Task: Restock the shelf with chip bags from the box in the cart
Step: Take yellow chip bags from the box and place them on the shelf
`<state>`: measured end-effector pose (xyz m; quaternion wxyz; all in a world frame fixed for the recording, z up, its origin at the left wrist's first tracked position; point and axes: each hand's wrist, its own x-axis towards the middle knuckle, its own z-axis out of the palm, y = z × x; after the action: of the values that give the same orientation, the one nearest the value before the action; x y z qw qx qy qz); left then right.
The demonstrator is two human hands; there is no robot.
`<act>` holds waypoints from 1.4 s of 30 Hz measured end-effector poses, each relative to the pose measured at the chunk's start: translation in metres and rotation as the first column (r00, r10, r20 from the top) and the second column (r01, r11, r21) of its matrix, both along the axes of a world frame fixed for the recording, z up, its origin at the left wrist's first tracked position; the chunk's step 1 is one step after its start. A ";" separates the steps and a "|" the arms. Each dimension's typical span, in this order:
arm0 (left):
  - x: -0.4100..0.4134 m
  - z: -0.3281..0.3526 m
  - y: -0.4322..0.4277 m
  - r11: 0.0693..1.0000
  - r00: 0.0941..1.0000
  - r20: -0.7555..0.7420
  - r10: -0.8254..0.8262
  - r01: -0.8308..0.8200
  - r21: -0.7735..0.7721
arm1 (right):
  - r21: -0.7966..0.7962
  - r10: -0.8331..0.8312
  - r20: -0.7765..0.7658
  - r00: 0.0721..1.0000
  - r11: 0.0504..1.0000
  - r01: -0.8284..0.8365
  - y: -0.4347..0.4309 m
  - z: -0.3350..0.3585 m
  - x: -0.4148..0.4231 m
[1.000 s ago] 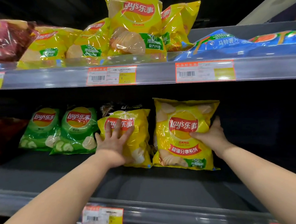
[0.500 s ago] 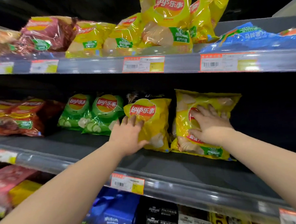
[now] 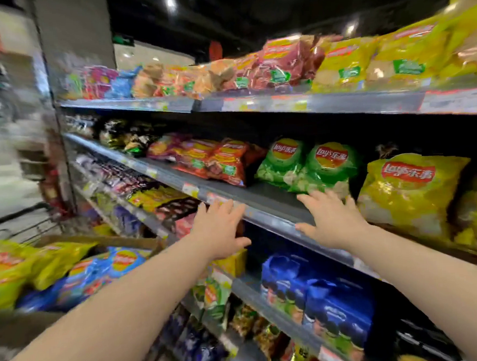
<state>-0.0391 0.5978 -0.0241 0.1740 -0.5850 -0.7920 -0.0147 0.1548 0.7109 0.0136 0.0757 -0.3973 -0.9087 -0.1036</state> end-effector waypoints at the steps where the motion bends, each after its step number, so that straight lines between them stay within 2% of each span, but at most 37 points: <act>1: -0.017 -0.004 -0.021 0.999 0.999 0.015 0.043 -0.043 -0.006 | -0.019 0.044 0.001 0.999 0.999 -0.044 -0.016 -0.004 -0.021; 5: -0.078 -0.027 -0.111 0.986 0.984 0.060 0.168 -0.168 0.001 | -0.049 0.195 0.029 0.980 0.980 -0.193 -0.078 -0.026 -0.100; 11: -0.147 -0.058 -0.237 0.905 0.899 0.117 0.421 -0.409 -0.115 | -0.159 0.398 0.098 0.912 0.911 -0.381 -0.165 -0.058 -0.204; 19: -0.212 -0.099 -0.326 0.792 0.776 0.160 0.610 -0.590 -0.157 | -0.216 0.569 0.182 0.802 0.819 -0.532 -0.221 -0.094 -0.310; 25: -0.268 -0.118 -0.354 0.723 0.708 0.150 0.690 -0.662 -0.199 | -0.257 0.647 0.172 0.743 0.757 -0.600 -0.231 -0.123 -0.398; 31: -0.357 -0.121 -0.346 0.663 0.651 0.133 0.747 -0.716 -0.218 | -0.313 0.702 0.149 0.697 0.702 -0.640 -0.218 -0.139 -0.496; 42: -0.487 -0.145 -0.299 0.634 0.618 0.151 0.771 -0.724 -0.274 | -0.428 0.702 0.204 0.682 0.691 -0.583 -0.161 -0.165 -0.637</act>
<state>-0.5266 0.2989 -0.1691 0.0060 -0.2069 -0.9766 0.0587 -0.4818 0.5500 -0.1515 -0.1237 -0.0287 -0.9918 0.0140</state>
